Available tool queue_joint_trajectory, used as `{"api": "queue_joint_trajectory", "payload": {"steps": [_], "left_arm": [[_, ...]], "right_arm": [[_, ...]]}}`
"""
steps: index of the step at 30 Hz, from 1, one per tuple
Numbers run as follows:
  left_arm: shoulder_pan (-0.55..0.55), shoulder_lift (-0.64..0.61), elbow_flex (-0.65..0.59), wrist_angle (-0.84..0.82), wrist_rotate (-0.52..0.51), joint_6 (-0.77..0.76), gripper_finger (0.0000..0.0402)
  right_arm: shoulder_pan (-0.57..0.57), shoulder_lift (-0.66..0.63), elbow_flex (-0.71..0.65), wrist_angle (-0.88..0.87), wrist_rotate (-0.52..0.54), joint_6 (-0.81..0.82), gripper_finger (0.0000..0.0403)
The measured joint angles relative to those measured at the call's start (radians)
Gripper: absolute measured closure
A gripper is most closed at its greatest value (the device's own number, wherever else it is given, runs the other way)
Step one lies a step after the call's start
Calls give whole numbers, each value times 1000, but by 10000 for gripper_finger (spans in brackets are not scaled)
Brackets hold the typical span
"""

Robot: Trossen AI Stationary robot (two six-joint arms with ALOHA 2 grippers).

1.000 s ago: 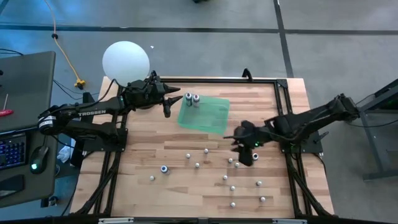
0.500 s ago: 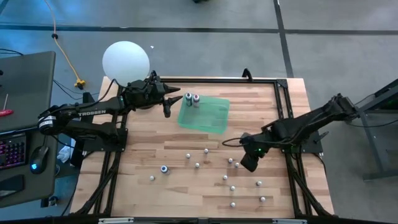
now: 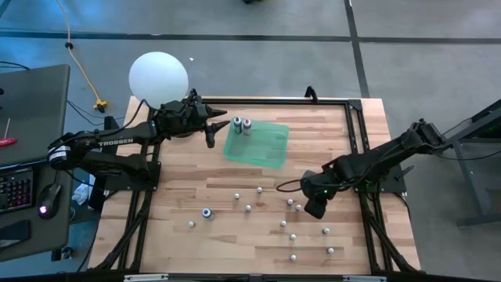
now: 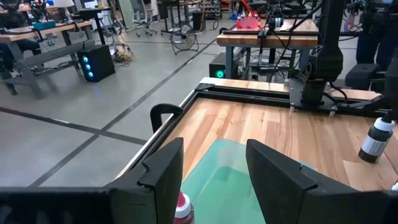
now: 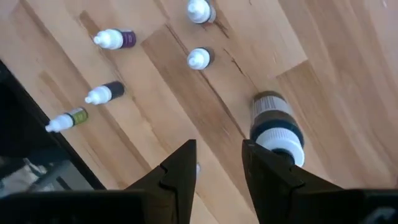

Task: Pick & Place food coloring
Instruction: Put the black food coloring bottle into the bin

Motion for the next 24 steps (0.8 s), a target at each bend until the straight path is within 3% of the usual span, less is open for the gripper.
{"api": "queue_joint_trajectory", "payload": {"steps": [8,15,24], "left_arm": [[0,0,0,0,0,0,229],[0,0,0,-3,0,0,229],[0,0,0,-4,0,0,229]], "right_arm": [[0,0,0,-15,130,-101,281],[0,0,0,-87,55,-37,281],[0,0,0,-132,104,-36,281]]}}
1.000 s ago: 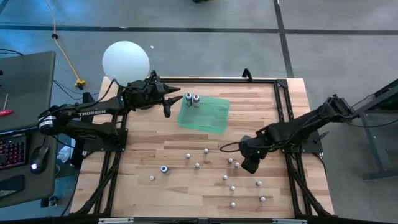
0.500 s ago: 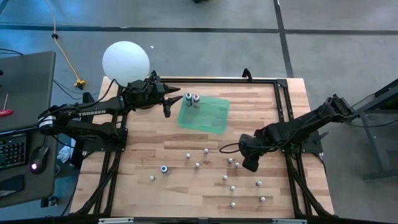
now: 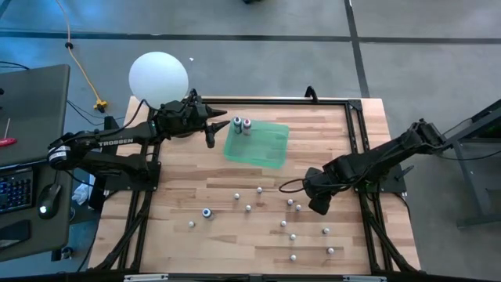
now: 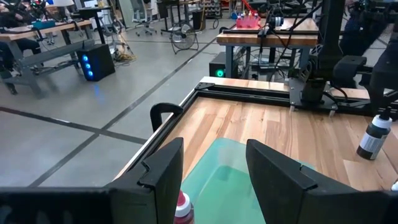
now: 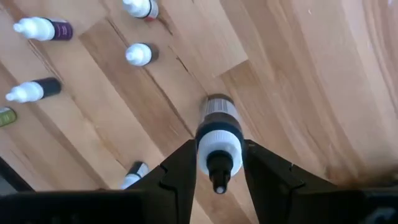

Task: Pick & Place food coloring
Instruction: Put the black food coloring bottle into the bin

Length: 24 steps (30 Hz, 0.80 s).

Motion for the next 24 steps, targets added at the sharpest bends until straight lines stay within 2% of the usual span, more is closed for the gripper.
{"api": "queue_joint_trajectory", "payload": {"steps": [7,13,17,24], "left_arm": [[0,0,0,0,0,0,229],[0,0,0,0,0,0,229],[0,0,0,-1,0,0,229],[0,0,0,0,0,0,229]], "right_arm": [[0,0,0,-13,-55,-1,287],[0,-1,-13,6,-63,7,318],[-1,-4,-48,11,-114,23,338],[-6,-2,-34,17,-88,27,360]]}}
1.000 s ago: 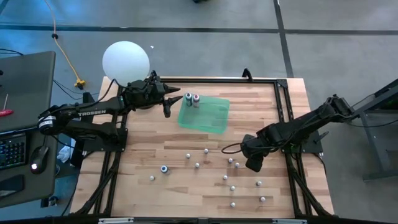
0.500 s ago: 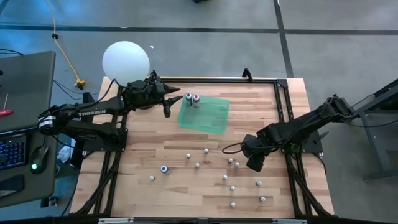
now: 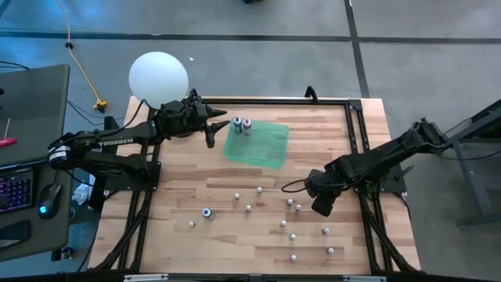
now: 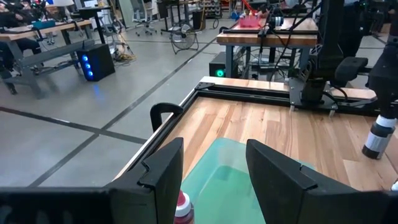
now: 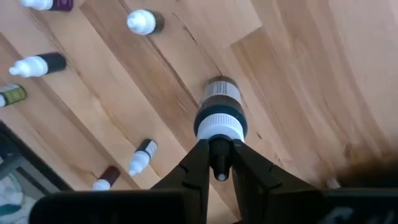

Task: Pick & Place food coloring
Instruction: Put the black food coloring bottle into the bin

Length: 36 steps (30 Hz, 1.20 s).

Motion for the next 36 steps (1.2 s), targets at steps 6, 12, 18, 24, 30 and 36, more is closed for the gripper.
{"api": "queue_joint_trajectory", "payload": {"steps": [6,12,18,24,30,36], "left_arm": [[0,0,0,14,0,0,229],[0,0,0,14,0,1,229],[0,0,0,15,0,80,229],[0,-44,0,-44,22,155,229],[0,-139,0,-198,91,151,229],[0,-215,0,-348,168,74,229]], "right_arm": [[-43,4,106,57,109,-91,363],[-124,3,254,237,281,-369,362],[-312,83,352,376,345,-671,362],[-521,331,522,292,243,-893,362],[-679,568,736,114,265,-1046,361],[-772,731,886,62,154,-1159,361]]}}
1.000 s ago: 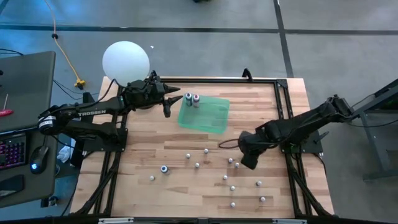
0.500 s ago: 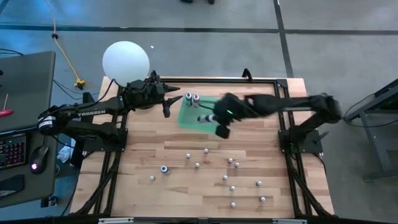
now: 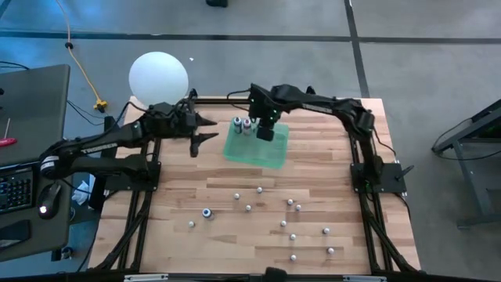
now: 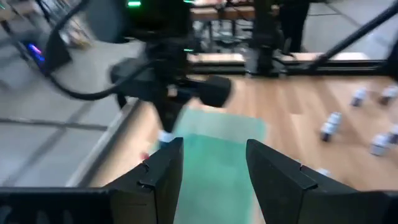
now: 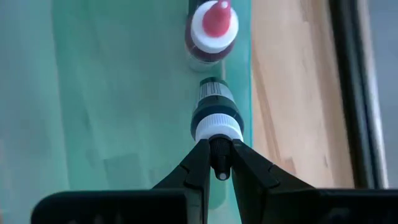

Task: Pick & Place food coloring
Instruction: Put the black food coloring bottle into the bin, then put the left blue food coloring bottle into the bin

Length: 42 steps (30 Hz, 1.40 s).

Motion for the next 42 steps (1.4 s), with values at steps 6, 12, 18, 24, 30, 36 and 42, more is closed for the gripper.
{"api": "queue_joint_trajectory", "payload": {"steps": [6,12,18,24,30,36,42], "left_arm": [[0,-16,0,-117,286,-5,229],[0,-14,0,-232,356,-5,229],[-23,-13,0,-297,380,-5,229],[-144,-13,0,-305,347,2,229],[-276,4,-3,-371,173,43,229],[-405,49,-60,-314,220,31,229],[-558,94,-113,-227,273,82,229]], "right_arm": [[-17,65,79,-42,-14,-78,355],[-9,68,78,-23,14,-126,314],[6,72,77,77,20,-128,270],[35,59,74,69,106,-153,249],[97,12,74,8,281,-207,246],[174,-27,74,-15,363,-188,255],[241,-53,74,-24,367,-117,257]]}}
